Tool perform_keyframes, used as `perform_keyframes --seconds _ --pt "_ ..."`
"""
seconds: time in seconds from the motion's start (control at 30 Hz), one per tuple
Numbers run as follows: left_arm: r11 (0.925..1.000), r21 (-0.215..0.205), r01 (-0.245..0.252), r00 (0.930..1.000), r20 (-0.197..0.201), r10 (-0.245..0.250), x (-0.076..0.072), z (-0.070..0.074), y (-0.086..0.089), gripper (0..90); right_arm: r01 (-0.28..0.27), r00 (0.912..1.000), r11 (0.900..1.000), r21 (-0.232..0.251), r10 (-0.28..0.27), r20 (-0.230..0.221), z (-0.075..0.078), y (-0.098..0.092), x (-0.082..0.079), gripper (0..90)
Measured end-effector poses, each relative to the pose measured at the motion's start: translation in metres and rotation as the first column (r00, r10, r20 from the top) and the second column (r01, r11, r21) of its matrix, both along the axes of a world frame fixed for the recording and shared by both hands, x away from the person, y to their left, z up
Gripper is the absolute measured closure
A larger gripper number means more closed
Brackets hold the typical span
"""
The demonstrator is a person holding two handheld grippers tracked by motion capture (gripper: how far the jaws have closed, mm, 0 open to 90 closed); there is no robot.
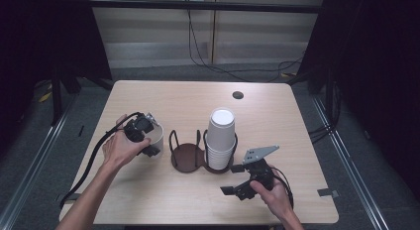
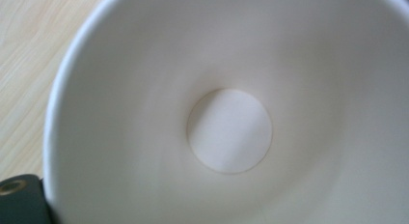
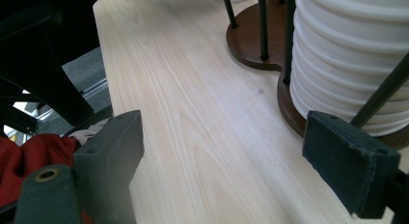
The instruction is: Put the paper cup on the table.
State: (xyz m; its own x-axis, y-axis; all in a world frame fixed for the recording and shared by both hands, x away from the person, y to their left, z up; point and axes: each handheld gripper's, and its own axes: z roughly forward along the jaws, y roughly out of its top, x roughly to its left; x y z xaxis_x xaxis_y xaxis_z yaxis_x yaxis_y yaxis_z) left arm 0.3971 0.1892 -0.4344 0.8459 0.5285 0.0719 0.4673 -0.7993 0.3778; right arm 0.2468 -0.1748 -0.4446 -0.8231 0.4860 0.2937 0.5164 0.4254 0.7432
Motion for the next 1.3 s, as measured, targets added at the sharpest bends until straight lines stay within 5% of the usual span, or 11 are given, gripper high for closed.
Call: perform_keyframes --seconds 0.23,0.33,0.57,0.7,0.8,0.9,1.17,1.23,1.3 --pt "0.9973 -0.074 -0.009 0.9999 -0.015 0.008 -0.006 0.001 0.010 14.9 0.033 0.9992 0.999 0.016 -0.033 0.021 0.003 -0.004 0.000 14.8" --pt "0.9985 -0.054 0.004 0.9999 -0.009 -0.004 -0.009 0.001 0.011 15.6 0.036 0.9992 0.999 0.017 -0.036 0.017 0.002 -0.005 0.001 14.8" --pt "0.9964 -0.084 -0.005 1.0000 0.005 0.005 -0.015 0.001 0.020 16.1 0.042 0.9990 0.999 0.017 -0.042 0.017 0.002 -0.006 0.001 14.8" --pt "0.9819 -0.183 -0.048 0.9984 -0.038 0.042 -0.016 -0.002 0.033 16.8 0.043 0.9989 0.999 0.020 -0.043 0.017 0.002 -0.007 0.001 14.8" --pt "0.9849 -0.161 -0.064 0.9979 -0.024 0.061 -0.020 -0.003 0.039 16.3 0.049 0.9987 0.999 0.022 -0.049 0.013 0.002 -0.007 0.001 14.8" --pt "0.9727 -0.214 -0.089 0.9950 -0.063 0.077 -0.024 -0.006 0.047 17.0 0.049 0.9986 0.999 0.021 -0.049 0.020 0.003 -0.008 0.001 14.8" --pt "0.9534 -0.284 -0.101 0.9945 -0.056 0.089 -0.043 -0.006 0.057 17.6 0.056 0.9980 0.998 0.019 -0.057 0.028 0.003 -0.008 0.000 14.8" --pt "0.9352 -0.336 -0.112 0.9932 -0.069 0.094 -0.049 -0.008 0.060 17.6 0.057 0.9980 0.998 0.018 -0.058 0.027 0.003 -0.008 0.000 14.8" --pt "0.9315 -0.349 -0.104 0.9944 -0.051 0.092 -0.055 -0.008 0.061 18.6 0.055 0.9981 0.998 0.021 -0.056 0.026 0.003 -0.009 0.001 14.8"
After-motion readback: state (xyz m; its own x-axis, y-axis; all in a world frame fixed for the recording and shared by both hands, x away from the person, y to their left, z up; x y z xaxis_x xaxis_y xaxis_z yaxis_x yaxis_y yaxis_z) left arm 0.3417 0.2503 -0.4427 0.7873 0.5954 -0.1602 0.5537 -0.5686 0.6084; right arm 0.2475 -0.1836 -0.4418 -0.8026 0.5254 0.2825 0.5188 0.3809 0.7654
